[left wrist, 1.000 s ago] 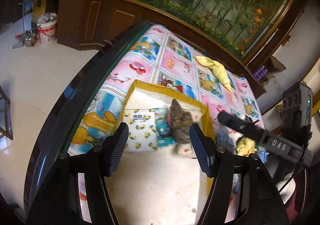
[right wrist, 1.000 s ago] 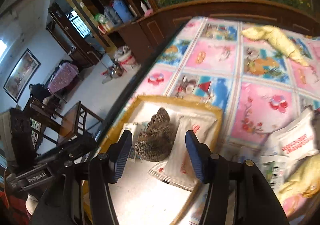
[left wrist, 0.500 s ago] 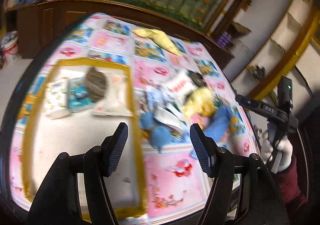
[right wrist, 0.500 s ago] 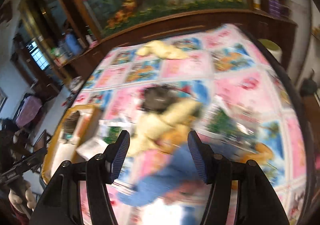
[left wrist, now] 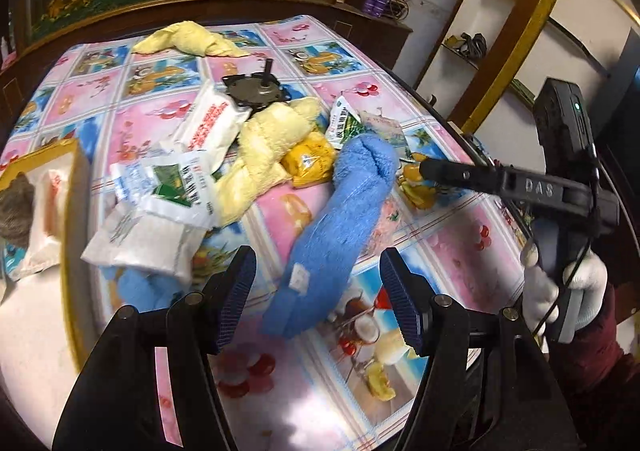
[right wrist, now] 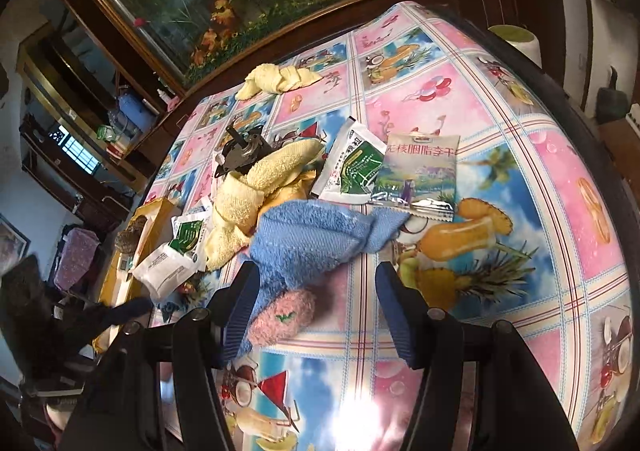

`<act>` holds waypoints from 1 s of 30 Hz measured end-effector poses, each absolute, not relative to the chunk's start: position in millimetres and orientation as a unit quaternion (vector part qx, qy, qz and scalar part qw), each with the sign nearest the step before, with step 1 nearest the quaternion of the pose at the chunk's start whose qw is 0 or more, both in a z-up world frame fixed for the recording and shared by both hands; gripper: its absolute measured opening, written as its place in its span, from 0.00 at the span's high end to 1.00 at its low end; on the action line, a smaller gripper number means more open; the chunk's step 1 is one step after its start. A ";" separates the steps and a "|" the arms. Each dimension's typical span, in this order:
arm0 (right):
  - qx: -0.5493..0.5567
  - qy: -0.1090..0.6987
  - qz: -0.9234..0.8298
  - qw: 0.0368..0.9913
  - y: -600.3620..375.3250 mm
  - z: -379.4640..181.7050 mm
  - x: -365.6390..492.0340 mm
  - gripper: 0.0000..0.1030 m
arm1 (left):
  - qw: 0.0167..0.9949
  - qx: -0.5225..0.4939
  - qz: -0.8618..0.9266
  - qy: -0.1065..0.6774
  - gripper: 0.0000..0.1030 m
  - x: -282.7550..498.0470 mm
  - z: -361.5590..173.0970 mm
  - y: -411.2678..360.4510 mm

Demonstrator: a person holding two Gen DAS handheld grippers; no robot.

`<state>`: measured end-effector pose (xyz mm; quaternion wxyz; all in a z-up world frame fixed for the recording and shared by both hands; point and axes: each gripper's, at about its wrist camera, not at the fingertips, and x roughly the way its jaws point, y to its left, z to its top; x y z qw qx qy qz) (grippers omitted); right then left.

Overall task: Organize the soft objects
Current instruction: 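Grasp the blue towel with the left tool, then grasp the pink fuzzy ball with the right tool while the left tool lifts the blue towel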

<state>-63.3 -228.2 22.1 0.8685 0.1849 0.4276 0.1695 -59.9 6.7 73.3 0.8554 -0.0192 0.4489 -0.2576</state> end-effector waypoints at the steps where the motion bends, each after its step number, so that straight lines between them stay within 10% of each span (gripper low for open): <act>1: 0.180 0.429 0.174 0.868 -228.7 20.6 -66.0 0.41 | 0.852 -0.028 -0.262 0.453 0.37 -51.3 71.3 0.6; 15: 0.096 0.445 0.227 0.861 -225.5 3.8 -93.7 0.41 | 0.848 0.096 -0.250 0.458 0.38 7.8 33.0 -101.1; 17: 0.095 0.448 0.231 0.858 -221.9 1.8 -91.0 0.41 | 0.843 0.068 -0.262 0.466 0.57 8.3 36.6 -94.7; 30: 0.036 0.462 0.232 0.855 -163.7 -5.8 -58.1 0.41 | 0.848 -0.104 -0.290 0.432 0.58 -25.0 92.3 -13.2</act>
